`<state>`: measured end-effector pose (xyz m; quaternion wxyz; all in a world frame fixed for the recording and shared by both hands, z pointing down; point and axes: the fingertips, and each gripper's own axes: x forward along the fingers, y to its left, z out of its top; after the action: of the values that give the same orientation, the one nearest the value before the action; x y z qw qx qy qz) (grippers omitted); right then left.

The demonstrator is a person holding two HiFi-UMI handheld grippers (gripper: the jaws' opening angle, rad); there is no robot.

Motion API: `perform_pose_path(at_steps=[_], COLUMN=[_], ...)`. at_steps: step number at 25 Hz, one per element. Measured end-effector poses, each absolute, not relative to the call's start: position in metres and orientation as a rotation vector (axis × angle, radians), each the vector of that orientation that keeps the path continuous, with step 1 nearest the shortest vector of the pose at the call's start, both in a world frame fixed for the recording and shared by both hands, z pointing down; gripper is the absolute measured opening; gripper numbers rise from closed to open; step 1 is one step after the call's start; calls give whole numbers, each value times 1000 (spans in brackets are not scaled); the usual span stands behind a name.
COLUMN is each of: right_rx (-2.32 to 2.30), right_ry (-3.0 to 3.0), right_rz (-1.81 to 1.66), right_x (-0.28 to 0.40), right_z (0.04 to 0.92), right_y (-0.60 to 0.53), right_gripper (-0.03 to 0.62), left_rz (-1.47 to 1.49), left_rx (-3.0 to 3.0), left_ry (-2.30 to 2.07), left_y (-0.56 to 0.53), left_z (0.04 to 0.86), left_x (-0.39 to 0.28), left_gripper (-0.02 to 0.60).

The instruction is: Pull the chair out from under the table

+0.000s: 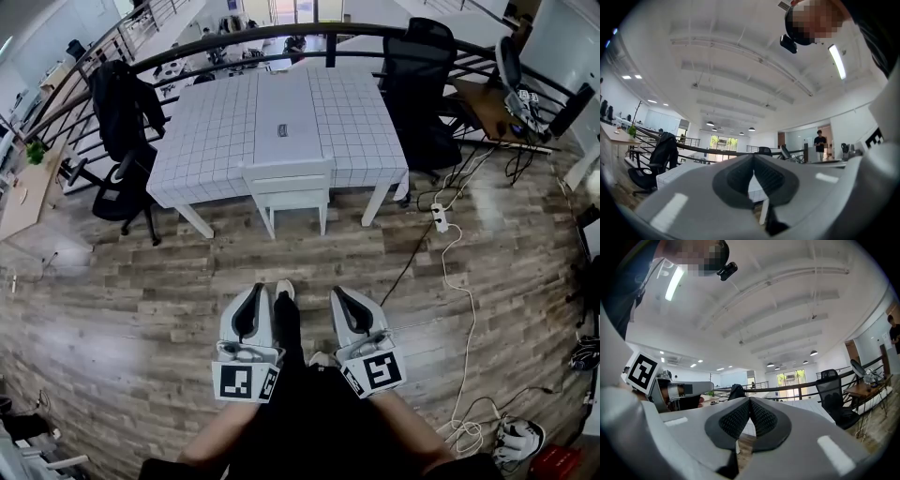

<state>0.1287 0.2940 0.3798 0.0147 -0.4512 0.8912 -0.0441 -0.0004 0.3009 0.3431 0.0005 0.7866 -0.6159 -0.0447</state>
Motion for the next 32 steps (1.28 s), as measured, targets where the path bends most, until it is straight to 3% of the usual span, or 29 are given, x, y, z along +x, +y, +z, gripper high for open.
perform_pose_path(at_steps=[5, 16, 26, 32], right_rx=[-1403, -1489, -1442, -1456], right_ry=[2763, 2760, 2802, 2812], right_rz=[-122, -59, -229, -143], right_x=[153, 120, 34, 3], right_z=[345, 396, 392, 419], right_y=[282, 182, 14, 20], right_gripper=[-6, -6, -6, -5], left_rz=[-154, -206, -252, -252], left_rx=[2451, 2473, 2438, 2563], left_ry=[-1945, -1892, -1703, -1681], left_y=[289, 180, 20, 23], left_z=[312, 372, 382, 395], left_x=[23, -17, -71, -108], left_gripper=[6, 6, 6, 6])
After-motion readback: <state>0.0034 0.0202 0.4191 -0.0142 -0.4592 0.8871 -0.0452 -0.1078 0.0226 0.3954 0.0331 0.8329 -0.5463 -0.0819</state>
